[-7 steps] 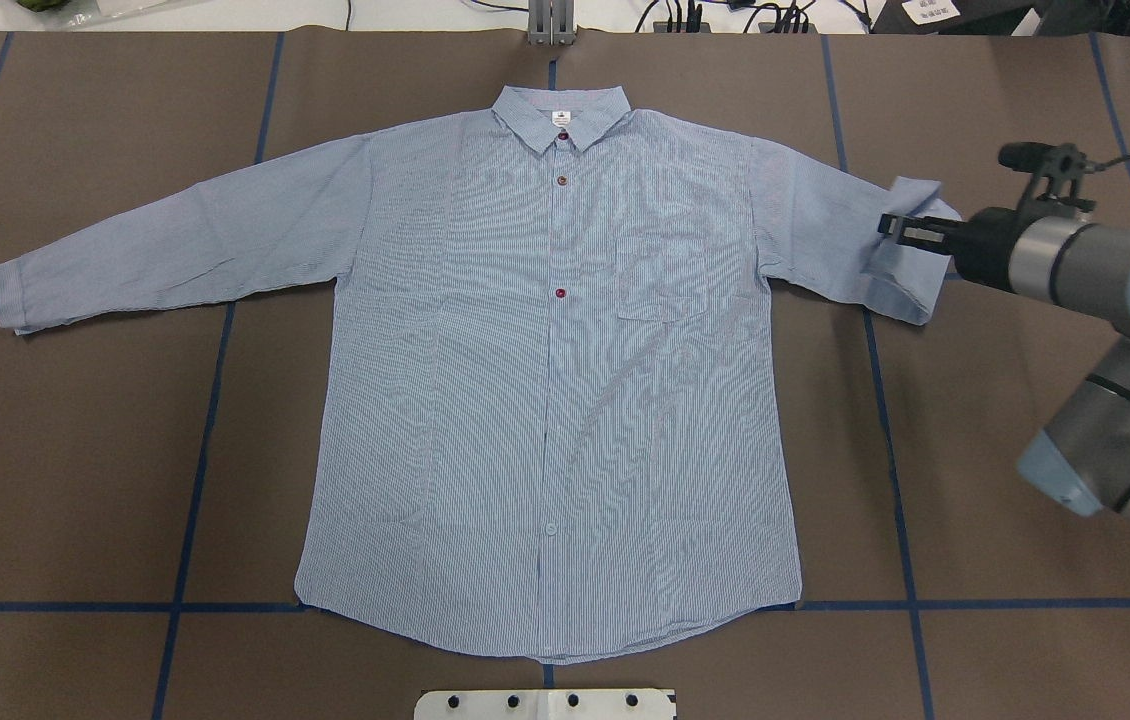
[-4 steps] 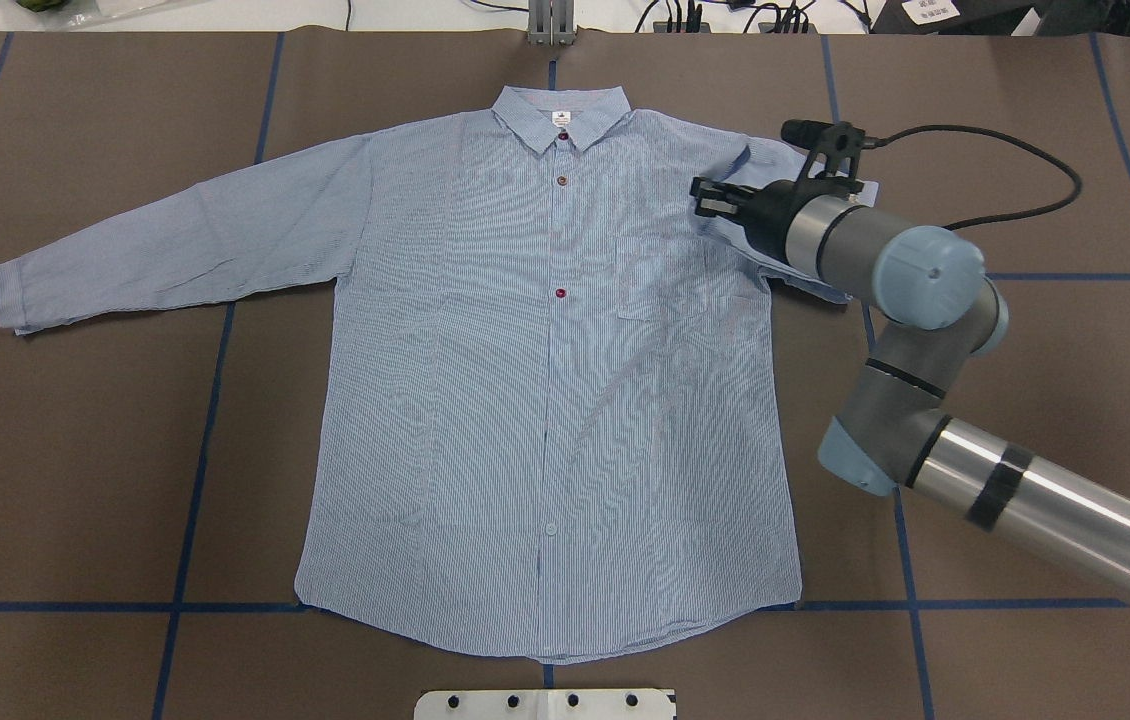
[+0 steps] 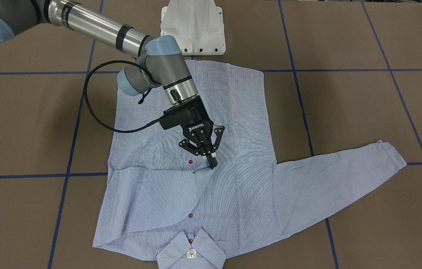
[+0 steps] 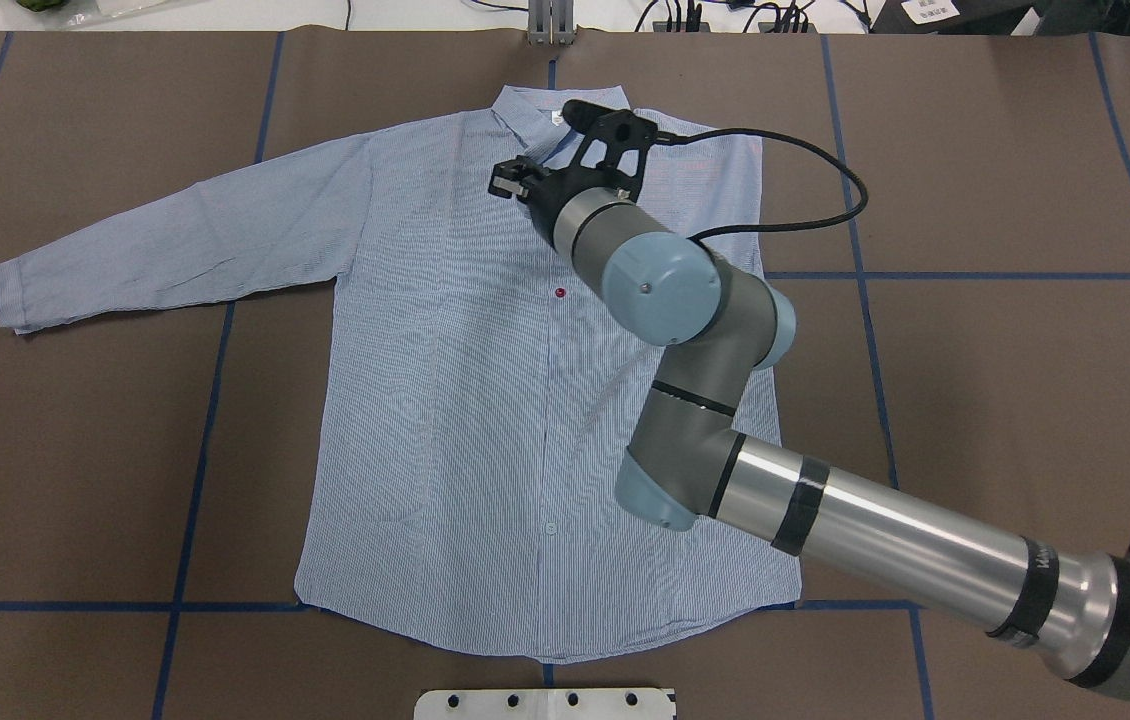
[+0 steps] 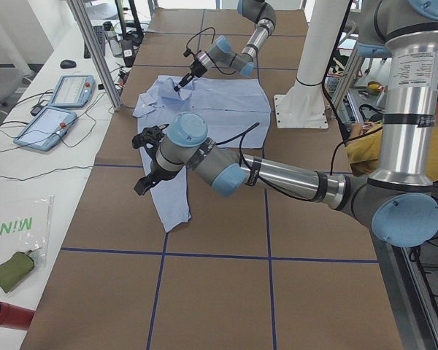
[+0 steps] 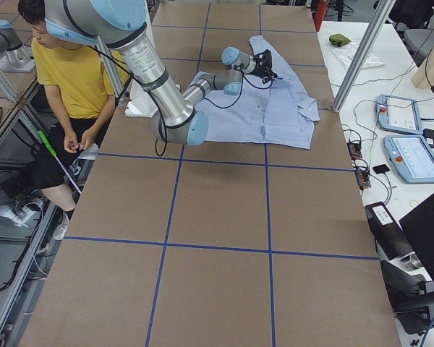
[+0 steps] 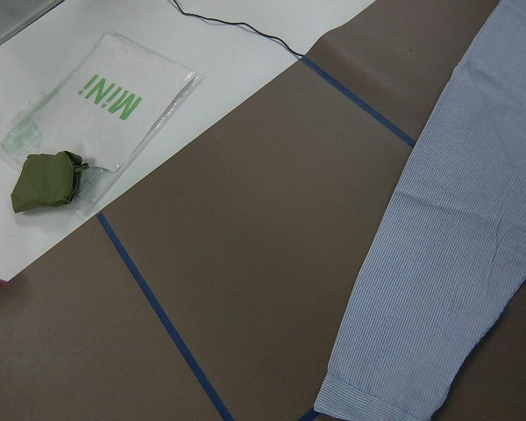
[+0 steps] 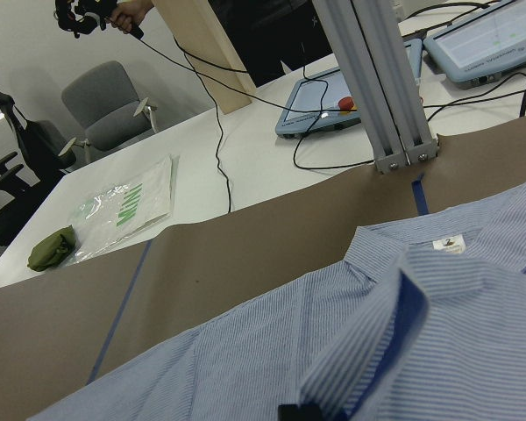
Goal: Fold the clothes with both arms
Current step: 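Carry the grasped sleeve with the right gripper across the shirt body, then release the sleeve and raise the right gripper away while left gripper grasps other cuff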
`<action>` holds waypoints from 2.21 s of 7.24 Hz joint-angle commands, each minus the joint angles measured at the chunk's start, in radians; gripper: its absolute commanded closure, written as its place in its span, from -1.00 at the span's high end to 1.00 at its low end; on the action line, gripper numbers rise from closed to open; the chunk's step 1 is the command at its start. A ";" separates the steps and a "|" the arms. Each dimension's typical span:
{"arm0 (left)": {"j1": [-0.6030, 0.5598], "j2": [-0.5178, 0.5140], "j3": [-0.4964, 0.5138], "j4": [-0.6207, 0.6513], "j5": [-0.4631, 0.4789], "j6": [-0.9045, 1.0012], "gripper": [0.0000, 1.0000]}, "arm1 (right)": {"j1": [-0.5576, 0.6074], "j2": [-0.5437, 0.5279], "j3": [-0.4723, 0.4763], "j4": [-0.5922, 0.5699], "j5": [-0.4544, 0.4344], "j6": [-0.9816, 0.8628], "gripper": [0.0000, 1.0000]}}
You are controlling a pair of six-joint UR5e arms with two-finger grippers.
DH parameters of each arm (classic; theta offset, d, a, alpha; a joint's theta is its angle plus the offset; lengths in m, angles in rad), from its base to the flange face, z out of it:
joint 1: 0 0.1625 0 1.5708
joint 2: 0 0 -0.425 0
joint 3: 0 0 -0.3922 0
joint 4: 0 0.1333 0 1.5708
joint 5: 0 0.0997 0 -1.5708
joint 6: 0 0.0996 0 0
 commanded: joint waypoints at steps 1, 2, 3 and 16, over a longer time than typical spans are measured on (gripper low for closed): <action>0.000 0.000 0.001 0.000 0.000 0.000 1.00 | -0.050 0.053 -0.074 -0.054 -0.020 0.002 -1.00; 0.000 0.000 0.001 0.000 0.002 0.000 1.00 | -0.060 0.079 -0.083 -0.137 -0.020 0.002 -1.00; 0.000 0.002 0.001 0.000 0.000 0.000 1.00 | -0.070 0.110 -0.098 -0.218 -0.017 -0.001 -1.00; 0.384 0.006 0.423 -0.775 0.251 -0.743 1.00 | 0.598 -0.378 0.493 -0.745 0.934 -0.620 1.00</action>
